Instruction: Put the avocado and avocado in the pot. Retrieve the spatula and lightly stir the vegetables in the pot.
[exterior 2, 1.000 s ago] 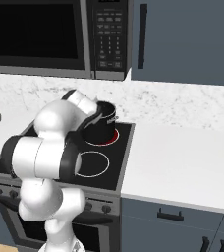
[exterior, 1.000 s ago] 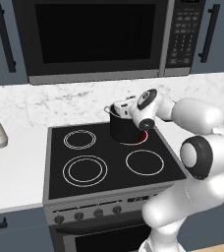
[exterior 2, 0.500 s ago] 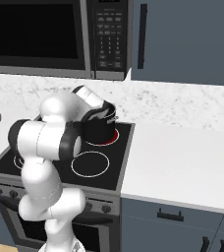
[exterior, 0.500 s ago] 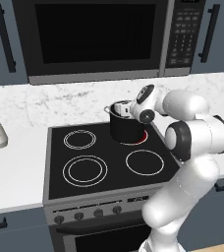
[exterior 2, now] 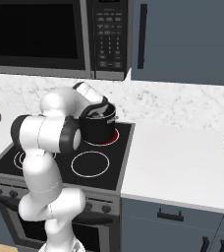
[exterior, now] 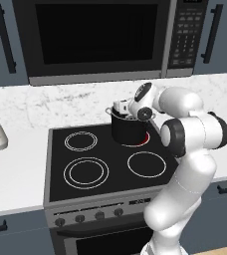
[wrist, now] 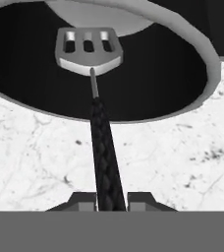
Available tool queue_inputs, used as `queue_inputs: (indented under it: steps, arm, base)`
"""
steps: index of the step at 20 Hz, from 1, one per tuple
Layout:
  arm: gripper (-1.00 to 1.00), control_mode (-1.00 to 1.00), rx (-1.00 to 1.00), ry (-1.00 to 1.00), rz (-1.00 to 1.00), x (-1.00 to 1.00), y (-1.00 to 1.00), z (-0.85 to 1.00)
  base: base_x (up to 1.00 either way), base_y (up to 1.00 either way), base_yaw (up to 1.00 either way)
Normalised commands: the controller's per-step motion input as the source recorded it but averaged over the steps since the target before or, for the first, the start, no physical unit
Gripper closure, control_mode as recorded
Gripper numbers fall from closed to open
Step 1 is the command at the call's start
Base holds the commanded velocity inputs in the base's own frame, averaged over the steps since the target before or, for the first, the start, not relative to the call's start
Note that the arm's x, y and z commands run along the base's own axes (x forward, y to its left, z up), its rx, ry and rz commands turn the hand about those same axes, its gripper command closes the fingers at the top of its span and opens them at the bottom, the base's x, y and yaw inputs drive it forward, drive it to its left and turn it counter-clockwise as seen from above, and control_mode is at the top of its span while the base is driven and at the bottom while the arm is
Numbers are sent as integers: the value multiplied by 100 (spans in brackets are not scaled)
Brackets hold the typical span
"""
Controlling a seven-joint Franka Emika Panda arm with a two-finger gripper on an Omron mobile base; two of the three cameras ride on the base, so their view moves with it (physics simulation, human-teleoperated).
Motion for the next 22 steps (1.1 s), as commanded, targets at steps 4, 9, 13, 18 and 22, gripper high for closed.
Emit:
queue_inputs:
  steps: [4, 9, 13, 18, 22]
  arm:
    - [100, -100, 3, -1, 0, 0, 1, -66]
    - [100, -100, 6, 1, 0, 0, 0, -31]
    - [100, -100, 10, 11, -2, -1, 0, 3]
    - [100, -100, 5, 19, -9, 10, 0, 6]
    - [100, -100, 0, 18, -8, 40, 0, -17]
  base:
    - [0, 0, 0]
    - [0, 0, 0]
    - [0, 0, 0]
    - [0, 0, 0]
    - [0, 0, 0]
